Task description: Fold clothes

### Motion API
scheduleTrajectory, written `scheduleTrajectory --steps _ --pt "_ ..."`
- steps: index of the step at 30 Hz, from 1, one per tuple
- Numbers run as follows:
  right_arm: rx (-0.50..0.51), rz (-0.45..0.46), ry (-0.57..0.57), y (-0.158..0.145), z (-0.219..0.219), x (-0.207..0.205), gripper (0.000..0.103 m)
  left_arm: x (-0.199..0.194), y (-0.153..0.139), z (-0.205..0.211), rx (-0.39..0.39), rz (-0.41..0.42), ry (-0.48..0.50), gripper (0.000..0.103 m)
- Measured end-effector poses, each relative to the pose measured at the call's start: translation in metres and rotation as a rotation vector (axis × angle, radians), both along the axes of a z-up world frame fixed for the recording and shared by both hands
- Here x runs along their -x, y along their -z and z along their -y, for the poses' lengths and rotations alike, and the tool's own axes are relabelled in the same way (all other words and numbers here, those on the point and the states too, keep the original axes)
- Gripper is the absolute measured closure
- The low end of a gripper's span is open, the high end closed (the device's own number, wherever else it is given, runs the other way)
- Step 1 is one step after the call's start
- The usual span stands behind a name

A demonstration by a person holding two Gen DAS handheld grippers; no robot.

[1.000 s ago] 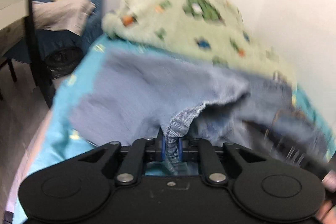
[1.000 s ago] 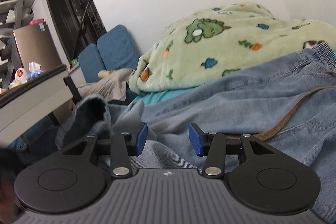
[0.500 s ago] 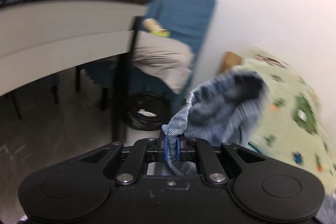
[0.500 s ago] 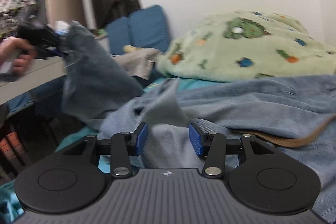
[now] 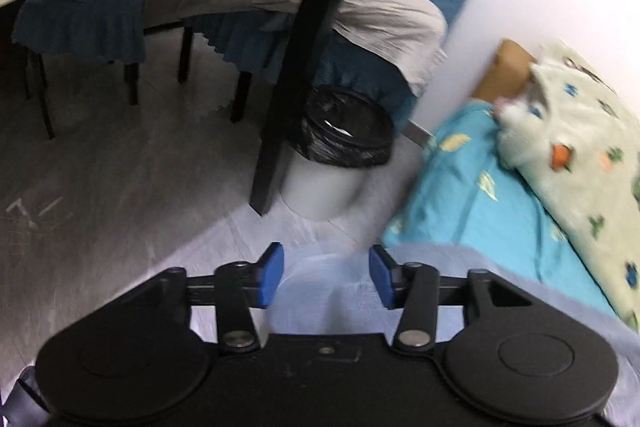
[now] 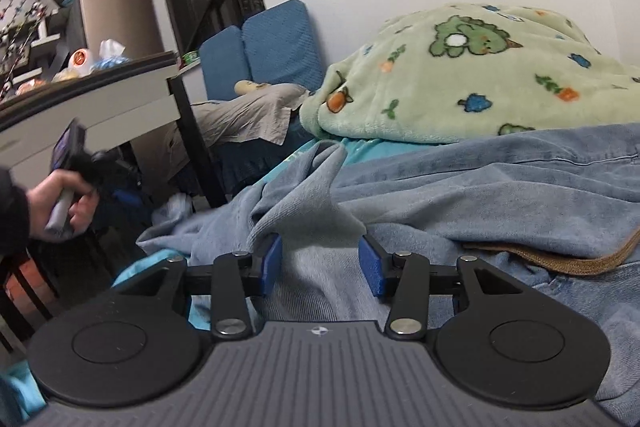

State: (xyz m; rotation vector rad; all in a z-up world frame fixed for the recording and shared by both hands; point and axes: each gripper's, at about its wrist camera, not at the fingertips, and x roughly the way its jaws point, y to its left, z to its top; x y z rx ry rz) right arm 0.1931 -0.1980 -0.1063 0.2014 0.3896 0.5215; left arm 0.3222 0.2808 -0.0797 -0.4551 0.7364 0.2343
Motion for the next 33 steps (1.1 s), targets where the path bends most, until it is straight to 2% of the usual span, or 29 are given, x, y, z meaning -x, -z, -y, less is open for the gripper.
scheduleTrajectory --steps 5,8,14,17,20,25,31,33 --pt "-0.020 -0.035 0.117 -0.019 0.012 0.018 0.058 0.051 -0.023 0.046 0.050 0.014 0.121 0.055" --pt "-0.075 -0.060 0.202 -0.036 0.038 0.031 0.058 0.083 -0.032 0.083 0.149 0.039 0.200 0.055" --pt "-0.037 -0.003 0.341 -0.090 0.091 0.065 0.058 0.123 -0.035 0.167 0.234 0.014 0.326 0.053" --pt "0.026 0.004 0.429 -0.104 0.121 0.095 0.058 0.126 -0.034 0.196 0.251 -0.053 0.364 0.052" --pt "0.036 -0.046 0.518 -0.100 0.156 0.115 0.058 0.121 -0.030 0.216 0.283 -0.099 0.344 0.050" --pt "-0.199 -0.192 0.634 -0.072 0.215 0.126 0.058 0.119 -0.007 0.248 0.343 -0.138 0.297 0.047" --pt "-0.347 -0.285 0.677 -0.038 0.237 0.109 0.058 0.111 0.026 0.281 0.395 -0.172 0.248 0.047" --pt "-0.369 -0.305 0.668 -0.035 0.227 0.106 0.058 0.107 0.030 0.289 0.364 -0.166 0.241 0.048"
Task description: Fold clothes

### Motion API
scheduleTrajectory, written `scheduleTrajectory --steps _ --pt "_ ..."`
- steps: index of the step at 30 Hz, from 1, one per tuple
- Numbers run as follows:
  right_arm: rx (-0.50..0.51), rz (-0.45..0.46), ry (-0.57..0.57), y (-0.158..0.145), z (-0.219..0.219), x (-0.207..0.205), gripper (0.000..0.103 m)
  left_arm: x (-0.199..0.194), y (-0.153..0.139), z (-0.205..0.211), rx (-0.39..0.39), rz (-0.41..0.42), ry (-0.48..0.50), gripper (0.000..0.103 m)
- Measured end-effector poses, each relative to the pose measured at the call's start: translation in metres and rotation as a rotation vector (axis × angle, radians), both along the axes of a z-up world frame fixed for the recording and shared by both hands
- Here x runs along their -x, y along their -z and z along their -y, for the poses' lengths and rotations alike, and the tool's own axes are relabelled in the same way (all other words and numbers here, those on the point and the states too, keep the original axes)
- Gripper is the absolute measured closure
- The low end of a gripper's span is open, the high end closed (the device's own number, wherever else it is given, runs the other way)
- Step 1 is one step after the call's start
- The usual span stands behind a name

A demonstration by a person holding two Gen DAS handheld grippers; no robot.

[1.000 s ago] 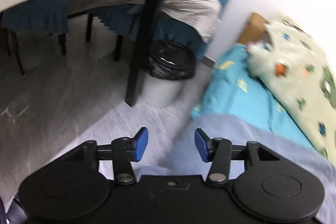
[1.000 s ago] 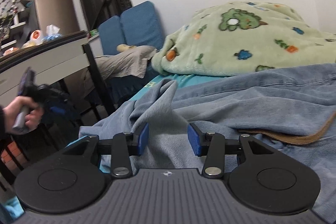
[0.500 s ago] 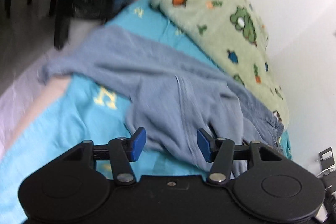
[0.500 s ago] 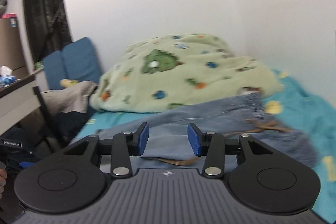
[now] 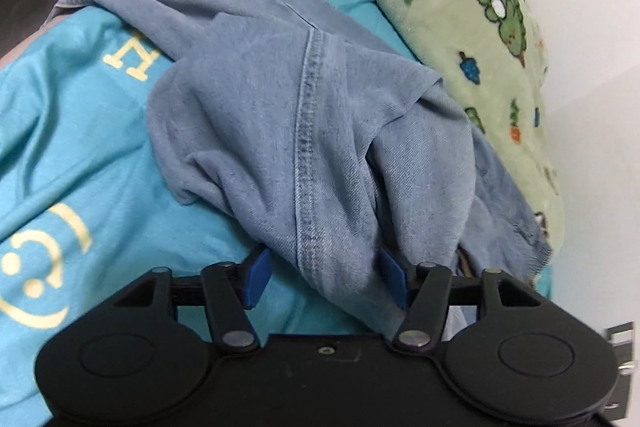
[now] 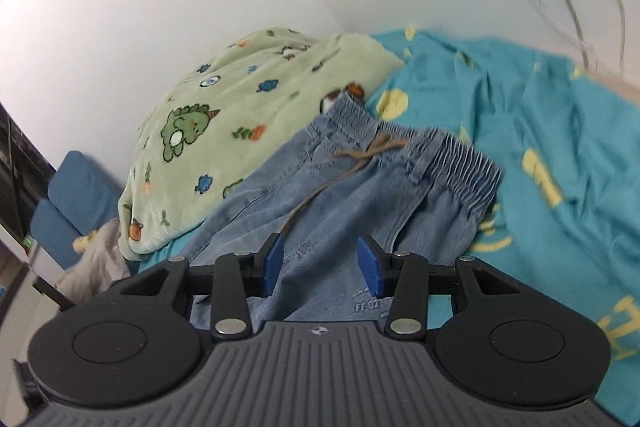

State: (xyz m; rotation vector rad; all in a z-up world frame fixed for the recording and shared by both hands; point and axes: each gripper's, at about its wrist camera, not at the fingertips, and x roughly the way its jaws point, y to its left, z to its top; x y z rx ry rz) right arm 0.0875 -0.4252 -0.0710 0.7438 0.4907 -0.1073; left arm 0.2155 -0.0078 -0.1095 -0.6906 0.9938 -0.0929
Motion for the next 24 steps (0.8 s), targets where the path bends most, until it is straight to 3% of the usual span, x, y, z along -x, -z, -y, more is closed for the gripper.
scheduleTrajectory --steps 2,3,4,6,9,14,20,24 --pt "-0.019 -0.011 0.004 0.015 -0.003 -0.004 0.058 -0.001 -0.001 0.005 -0.035 0.028 -0.010 0.061" --pt "-0.037 -0.029 0.015 0.024 -0.005 -0.006 0.057 0.000 -0.004 0.008 -0.061 0.048 -0.005 0.079" --pt "-0.067 -0.055 0.023 0.029 -0.002 -0.008 0.057 -0.002 -0.008 0.010 -0.100 0.060 0.018 0.083" --pt "-0.116 -0.076 0.025 0.036 0.001 -0.012 0.058 -0.005 -0.019 0.011 -0.165 0.087 0.074 0.085" --pt "-0.102 -0.079 0.060 0.038 0.003 -0.014 0.058 -0.005 -0.038 -0.002 -0.214 0.146 0.103 0.086" --pt "-0.113 -0.115 0.078 0.045 0.002 -0.013 0.058 0.003 -0.087 -0.023 -0.439 0.248 0.159 0.088" --pt "-0.085 -0.105 0.071 0.038 -0.001 -0.009 0.058 0.009 -0.141 -0.088 -0.665 0.334 0.113 0.088" --pt "-0.057 -0.102 0.056 0.034 -0.004 -0.006 0.058 0.017 -0.158 -0.135 -0.707 0.336 0.081 0.088"
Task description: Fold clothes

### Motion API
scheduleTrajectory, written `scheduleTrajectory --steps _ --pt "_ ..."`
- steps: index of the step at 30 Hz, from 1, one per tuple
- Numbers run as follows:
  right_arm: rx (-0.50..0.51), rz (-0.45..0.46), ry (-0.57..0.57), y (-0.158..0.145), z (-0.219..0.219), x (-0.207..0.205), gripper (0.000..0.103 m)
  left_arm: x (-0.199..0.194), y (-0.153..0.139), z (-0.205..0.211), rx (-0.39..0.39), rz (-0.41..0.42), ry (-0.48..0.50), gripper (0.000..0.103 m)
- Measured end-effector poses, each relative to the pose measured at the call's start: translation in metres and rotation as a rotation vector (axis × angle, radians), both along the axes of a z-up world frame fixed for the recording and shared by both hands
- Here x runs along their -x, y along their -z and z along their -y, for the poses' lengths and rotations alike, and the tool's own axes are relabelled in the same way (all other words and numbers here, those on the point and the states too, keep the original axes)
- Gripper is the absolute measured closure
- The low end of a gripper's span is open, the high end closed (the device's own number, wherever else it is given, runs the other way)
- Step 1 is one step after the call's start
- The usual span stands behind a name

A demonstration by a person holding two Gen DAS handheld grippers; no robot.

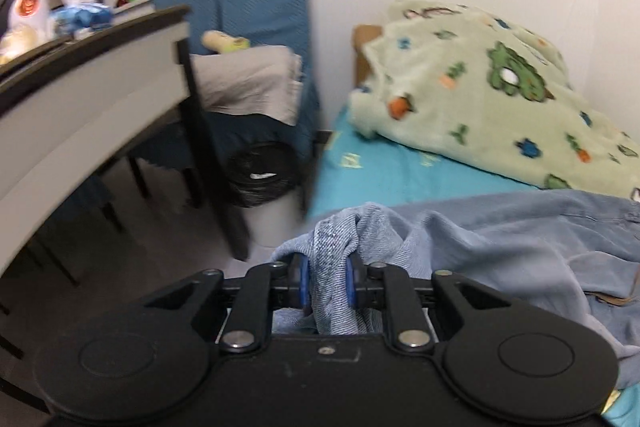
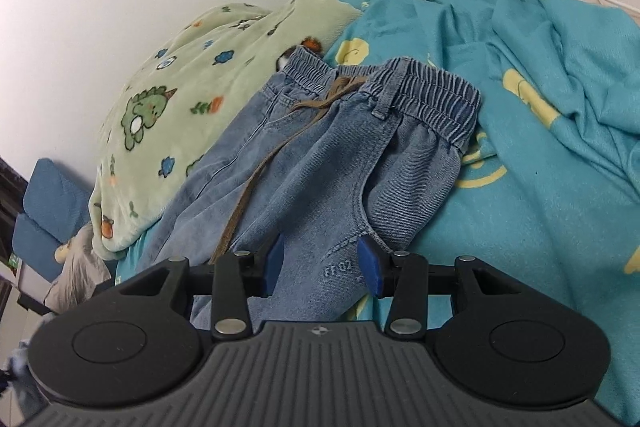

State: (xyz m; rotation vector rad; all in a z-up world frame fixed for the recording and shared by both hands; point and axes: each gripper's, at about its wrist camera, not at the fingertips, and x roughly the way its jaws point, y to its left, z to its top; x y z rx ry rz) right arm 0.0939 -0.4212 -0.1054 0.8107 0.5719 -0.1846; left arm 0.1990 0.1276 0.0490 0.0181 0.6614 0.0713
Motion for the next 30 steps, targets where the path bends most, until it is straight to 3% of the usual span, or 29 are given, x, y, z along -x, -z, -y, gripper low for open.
scheduleTrajectory --steps 7,9,13,17,19,23,30 --pt "0.010 0.020 0.019 -0.006 0.002 0.004 0.058 0.030 0.011 -0.043 -0.037 -0.033 0.036 0.088" --pt "0.008 0.022 0.027 -0.006 0.004 0.005 0.058 0.037 0.029 -0.056 -0.043 -0.064 0.040 0.088" --pt "0.007 0.019 0.033 -0.007 0.003 0.002 0.058 0.051 0.079 -0.085 0.029 -0.133 0.021 0.087" --pt "0.023 0.009 0.015 -0.006 0.001 -0.003 0.058 0.067 0.118 -0.107 0.161 -0.183 -0.059 0.085" --pt "0.031 0.003 0.005 -0.005 -0.002 -0.004 0.058 0.080 0.122 -0.120 0.243 -0.160 -0.101 0.082" --pt "0.037 -0.006 -0.009 -0.004 -0.005 -0.007 0.058 0.104 0.128 -0.153 0.499 -0.179 -0.203 0.082" --pt "0.049 -0.015 -0.034 -0.005 -0.011 -0.009 0.058 0.135 0.142 -0.186 0.967 -0.211 -0.287 0.052"
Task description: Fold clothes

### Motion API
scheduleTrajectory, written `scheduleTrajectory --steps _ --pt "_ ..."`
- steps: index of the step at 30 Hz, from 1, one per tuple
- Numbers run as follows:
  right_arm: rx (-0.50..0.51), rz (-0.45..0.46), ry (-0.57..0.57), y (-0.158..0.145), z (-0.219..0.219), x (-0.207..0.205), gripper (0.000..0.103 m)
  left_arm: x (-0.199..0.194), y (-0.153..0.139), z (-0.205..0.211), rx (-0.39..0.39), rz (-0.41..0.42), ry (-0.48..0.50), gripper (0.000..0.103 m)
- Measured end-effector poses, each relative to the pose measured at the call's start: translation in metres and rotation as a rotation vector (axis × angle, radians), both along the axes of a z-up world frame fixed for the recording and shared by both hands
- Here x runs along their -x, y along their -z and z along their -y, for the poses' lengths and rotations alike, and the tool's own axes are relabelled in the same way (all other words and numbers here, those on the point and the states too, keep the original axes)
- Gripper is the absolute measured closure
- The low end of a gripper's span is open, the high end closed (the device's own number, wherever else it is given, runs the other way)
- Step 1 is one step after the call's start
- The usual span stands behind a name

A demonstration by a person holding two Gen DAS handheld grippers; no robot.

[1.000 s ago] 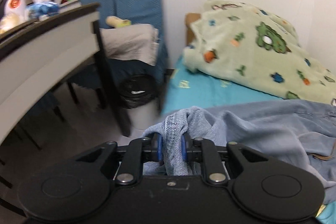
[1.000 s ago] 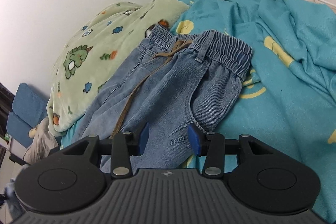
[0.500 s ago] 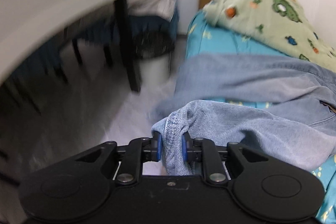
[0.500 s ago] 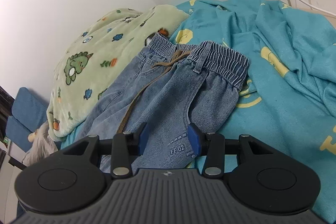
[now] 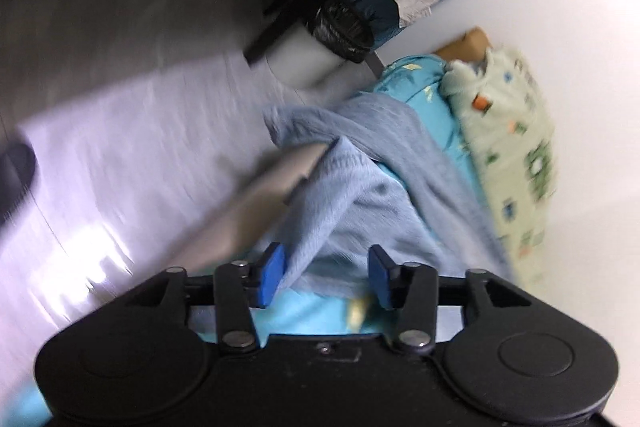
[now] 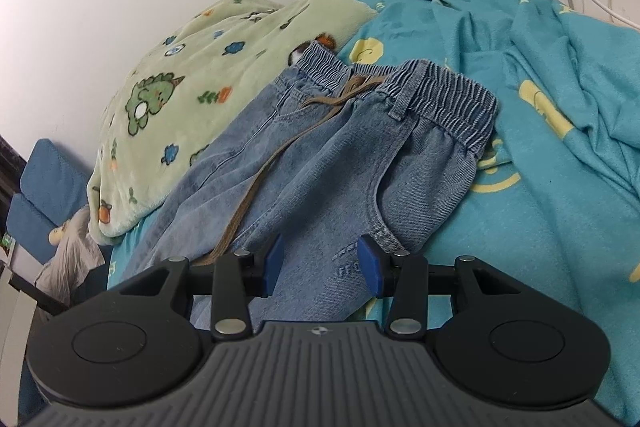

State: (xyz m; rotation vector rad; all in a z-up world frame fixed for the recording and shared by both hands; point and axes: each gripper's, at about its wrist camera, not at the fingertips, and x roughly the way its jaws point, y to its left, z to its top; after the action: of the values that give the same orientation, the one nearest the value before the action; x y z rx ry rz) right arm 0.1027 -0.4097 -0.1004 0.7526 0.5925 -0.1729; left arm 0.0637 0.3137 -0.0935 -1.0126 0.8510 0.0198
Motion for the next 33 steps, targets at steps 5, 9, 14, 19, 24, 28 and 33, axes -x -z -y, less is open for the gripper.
scheduleTrajectory --steps 5,9,14,19,24,28,33 --pt "0.009 -0.008 -0.011 -0.001 -0.004 -0.001 0.058 0.010 0.015 -0.003 0.241 -0.007 -0.078 0.038" --pt "0.018 -0.021 -0.010 0.000 -0.006 -0.002 0.057 0.011 0.007 0.003 0.320 -0.016 -0.112 0.035" --pt "0.021 -0.029 0.002 0.002 -0.003 -0.008 0.057 0.016 -0.017 0.017 0.380 0.033 -0.071 0.033" --pt "0.022 -0.044 0.034 0.006 0.004 -0.020 0.057 -0.012 0.002 0.020 0.302 -0.033 -0.076 0.032" --pt "0.016 -0.062 0.083 0.009 0.012 -0.016 0.046 -0.049 0.049 0.010 0.141 -0.202 -0.137 0.052" --pt "0.005 -0.068 0.094 0.012 0.016 -0.016 0.046 -0.067 0.050 -0.001 0.089 -0.167 -0.198 0.100" --pt "0.013 -0.066 0.089 0.015 0.016 -0.019 0.046 -0.091 -0.019 0.010 -0.098 0.015 -0.150 0.102"
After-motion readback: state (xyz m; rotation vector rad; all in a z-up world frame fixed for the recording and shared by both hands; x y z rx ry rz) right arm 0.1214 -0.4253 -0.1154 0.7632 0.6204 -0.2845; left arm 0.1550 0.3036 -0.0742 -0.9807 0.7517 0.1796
